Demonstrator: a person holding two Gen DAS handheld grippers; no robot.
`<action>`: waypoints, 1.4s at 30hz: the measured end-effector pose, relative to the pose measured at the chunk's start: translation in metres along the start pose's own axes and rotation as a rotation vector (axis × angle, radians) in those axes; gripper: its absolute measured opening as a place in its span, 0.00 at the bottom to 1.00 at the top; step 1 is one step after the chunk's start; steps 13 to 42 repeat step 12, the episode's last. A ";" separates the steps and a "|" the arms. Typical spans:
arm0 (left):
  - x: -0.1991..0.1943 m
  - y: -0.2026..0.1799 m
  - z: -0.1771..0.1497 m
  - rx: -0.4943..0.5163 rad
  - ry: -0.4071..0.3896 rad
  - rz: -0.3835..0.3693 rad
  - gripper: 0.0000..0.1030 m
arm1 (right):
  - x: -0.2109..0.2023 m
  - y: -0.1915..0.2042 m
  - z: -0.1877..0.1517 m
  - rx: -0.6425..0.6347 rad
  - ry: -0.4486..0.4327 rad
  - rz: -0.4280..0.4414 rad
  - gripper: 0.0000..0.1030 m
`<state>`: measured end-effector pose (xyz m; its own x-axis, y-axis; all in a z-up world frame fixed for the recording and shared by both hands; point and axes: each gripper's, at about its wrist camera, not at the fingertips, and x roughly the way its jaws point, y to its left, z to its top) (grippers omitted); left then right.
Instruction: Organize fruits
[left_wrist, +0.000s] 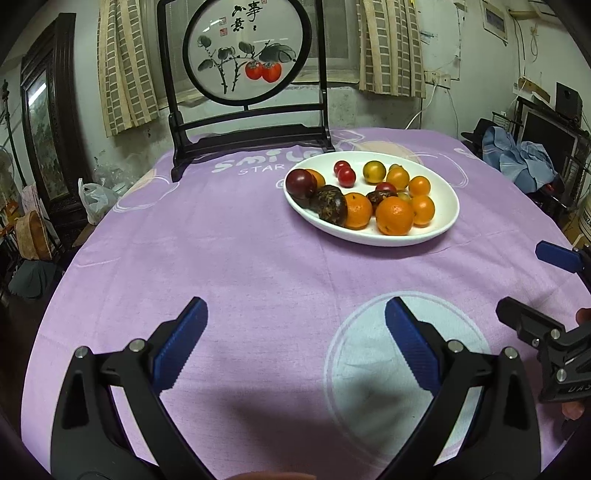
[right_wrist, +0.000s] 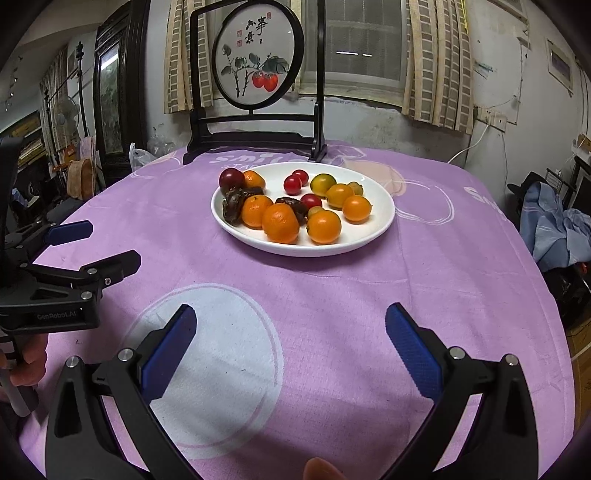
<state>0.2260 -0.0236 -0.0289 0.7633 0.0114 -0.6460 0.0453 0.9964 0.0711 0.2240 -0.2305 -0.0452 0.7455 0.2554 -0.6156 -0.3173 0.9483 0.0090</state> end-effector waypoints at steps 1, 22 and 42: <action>0.000 0.000 0.000 -0.002 0.001 0.000 0.96 | 0.000 -0.001 0.000 0.006 0.002 -0.003 0.99; 0.003 -0.001 -0.001 -0.002 0.001 -0.003 0.96 | 0.004 -0.012 -0.001 0.059 0.018 -0.006 0.99; 0.003 -0.001 -0.001 -0.002 0.001 -0.003 0.96 | 0.004 -0.012 -0.001 0.059 0.018 -0.006 0.99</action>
